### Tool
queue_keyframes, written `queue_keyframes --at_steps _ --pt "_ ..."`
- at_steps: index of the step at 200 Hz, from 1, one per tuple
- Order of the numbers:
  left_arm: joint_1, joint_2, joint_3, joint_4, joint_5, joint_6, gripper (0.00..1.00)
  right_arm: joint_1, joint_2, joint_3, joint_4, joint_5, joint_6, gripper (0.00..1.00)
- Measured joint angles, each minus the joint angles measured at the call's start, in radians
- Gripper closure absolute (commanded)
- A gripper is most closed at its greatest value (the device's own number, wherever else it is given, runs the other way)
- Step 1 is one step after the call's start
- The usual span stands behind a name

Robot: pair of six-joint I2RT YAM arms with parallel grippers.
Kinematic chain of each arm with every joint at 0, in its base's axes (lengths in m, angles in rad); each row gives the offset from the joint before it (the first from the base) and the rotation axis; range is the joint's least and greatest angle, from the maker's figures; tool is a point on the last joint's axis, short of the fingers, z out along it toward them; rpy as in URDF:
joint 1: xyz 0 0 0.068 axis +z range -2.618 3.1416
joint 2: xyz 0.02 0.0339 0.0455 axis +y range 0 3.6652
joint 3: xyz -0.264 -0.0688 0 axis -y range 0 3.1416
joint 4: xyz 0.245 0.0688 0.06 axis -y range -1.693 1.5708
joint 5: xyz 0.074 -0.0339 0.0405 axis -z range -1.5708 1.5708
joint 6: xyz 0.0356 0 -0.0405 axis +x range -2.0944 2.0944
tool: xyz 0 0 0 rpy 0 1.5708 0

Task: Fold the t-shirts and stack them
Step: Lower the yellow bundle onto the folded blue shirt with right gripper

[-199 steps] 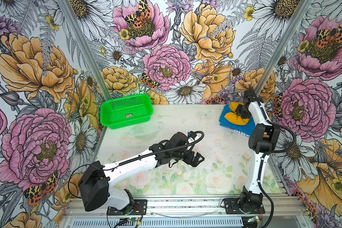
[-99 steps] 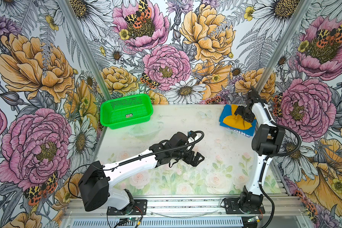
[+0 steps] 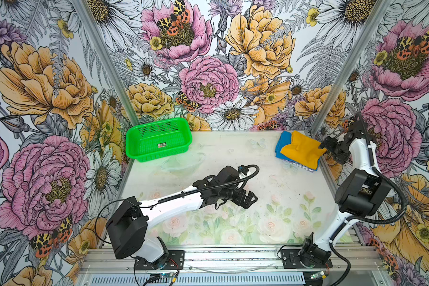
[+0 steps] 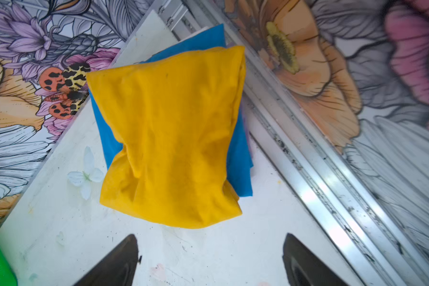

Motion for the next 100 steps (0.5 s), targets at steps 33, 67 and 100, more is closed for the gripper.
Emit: queue_keyframes --at_steps 33,67,100 --pt "0.031 -0.002 -0.017 0.025 0.016 0.000 0.01 0.058 0.064 0.044 -0.005 -0.041 -0.016 0.09" --pt "0.074 -0.006 -0.047 0.043 0.040 -0.001 0.01 0.157 0.156 0.220 -0.016 -0.036 -0.016 0.10" --pt "0.107 -0.022 -0.069 0.061 0.062 -0.001 0.01 0.248 0.314 0.484 -0.048 0.022 0.000 0.18"
